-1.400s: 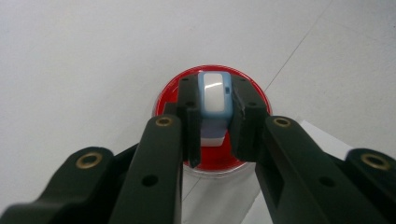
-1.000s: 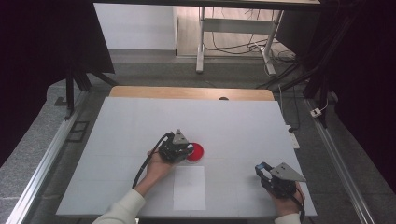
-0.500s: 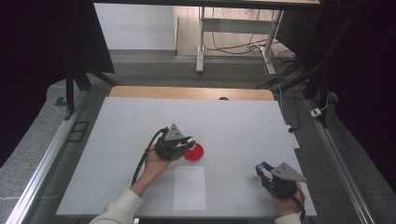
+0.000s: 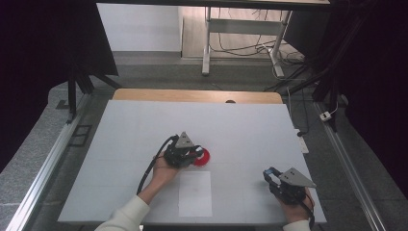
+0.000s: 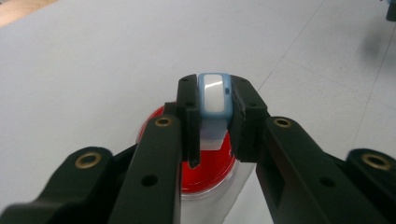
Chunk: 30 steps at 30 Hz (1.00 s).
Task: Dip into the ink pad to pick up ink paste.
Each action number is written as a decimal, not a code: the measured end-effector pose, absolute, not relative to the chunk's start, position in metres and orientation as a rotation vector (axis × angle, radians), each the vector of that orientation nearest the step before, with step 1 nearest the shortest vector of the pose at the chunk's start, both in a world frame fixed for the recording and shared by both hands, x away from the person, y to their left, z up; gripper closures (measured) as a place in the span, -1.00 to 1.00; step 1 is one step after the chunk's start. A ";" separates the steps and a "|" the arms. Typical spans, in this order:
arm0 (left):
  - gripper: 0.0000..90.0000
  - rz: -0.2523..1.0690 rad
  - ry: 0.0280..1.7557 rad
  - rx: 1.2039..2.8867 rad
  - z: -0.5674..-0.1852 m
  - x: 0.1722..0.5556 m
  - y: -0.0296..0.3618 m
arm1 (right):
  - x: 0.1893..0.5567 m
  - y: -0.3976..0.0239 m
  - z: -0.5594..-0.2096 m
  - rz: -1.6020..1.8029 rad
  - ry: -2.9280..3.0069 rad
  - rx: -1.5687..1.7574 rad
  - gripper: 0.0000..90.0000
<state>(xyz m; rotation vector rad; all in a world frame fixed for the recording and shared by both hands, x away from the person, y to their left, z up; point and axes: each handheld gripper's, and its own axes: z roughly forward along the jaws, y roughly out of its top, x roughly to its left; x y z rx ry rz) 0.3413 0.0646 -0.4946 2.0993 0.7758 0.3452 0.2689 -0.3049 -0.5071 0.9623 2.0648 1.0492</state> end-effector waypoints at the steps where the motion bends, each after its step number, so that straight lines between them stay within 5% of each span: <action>1: 0.69 0.344 0.774 2.104 -0.496 0.342 0.064 | 0.269 -0.305 -0.507 1.049 2.065 0.961 0.44; 30: 0.69 0.355 0.774 2.138 -0.507 0.344 0.058 | 0.269 -0.305 -0.507 1.045 2.066 0.960 0.44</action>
